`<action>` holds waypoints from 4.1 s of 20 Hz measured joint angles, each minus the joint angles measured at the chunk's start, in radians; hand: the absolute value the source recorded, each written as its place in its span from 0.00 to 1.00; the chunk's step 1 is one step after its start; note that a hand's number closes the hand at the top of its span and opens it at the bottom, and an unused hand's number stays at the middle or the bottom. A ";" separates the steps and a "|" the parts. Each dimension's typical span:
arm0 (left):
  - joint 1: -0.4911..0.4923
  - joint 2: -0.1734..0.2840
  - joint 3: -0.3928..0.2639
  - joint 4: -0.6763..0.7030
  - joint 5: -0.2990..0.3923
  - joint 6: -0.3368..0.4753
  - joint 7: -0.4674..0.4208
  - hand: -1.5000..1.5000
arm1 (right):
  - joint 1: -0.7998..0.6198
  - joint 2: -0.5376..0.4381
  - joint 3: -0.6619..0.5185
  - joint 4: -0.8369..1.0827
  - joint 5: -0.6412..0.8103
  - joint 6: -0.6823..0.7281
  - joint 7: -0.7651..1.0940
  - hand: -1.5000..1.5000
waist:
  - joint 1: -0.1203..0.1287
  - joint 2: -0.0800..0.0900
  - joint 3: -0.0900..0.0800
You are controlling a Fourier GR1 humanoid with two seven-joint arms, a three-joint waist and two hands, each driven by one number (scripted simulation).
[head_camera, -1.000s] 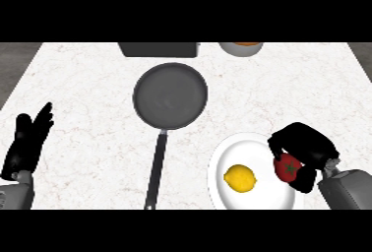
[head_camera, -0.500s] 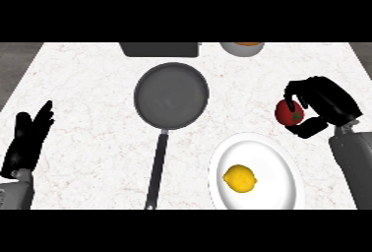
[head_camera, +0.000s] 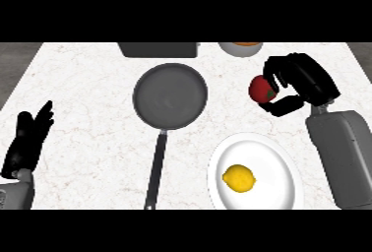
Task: Pick the tomato from the plate and place it in the pan
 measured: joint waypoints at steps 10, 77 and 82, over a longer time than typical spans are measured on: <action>-0.032 -0.004 0.010 0.028 0.000 -0.011 -0.010 0.50 | -0.274 0.208 -0.018 0.303 -0.016 -0.077 0.138 1.00 | 0.014 0.005 0.000; -0.069 -0.017 0.016 0.068 -0.021 -0.021 -0.039 0.50 | -0.482 -0.137 -0.097 1.100 -0.800 -0.019 -0.228 0.00 | 0.040 0.021 0.001; -0.059 -0.026 0.011 0.058 -0.020 -0.025 -0.042 0.50 | -0.449 -0.230 -0.092 1.110 -0.784 0.084 -0.274 0.00 | 0.043 0.022 0.002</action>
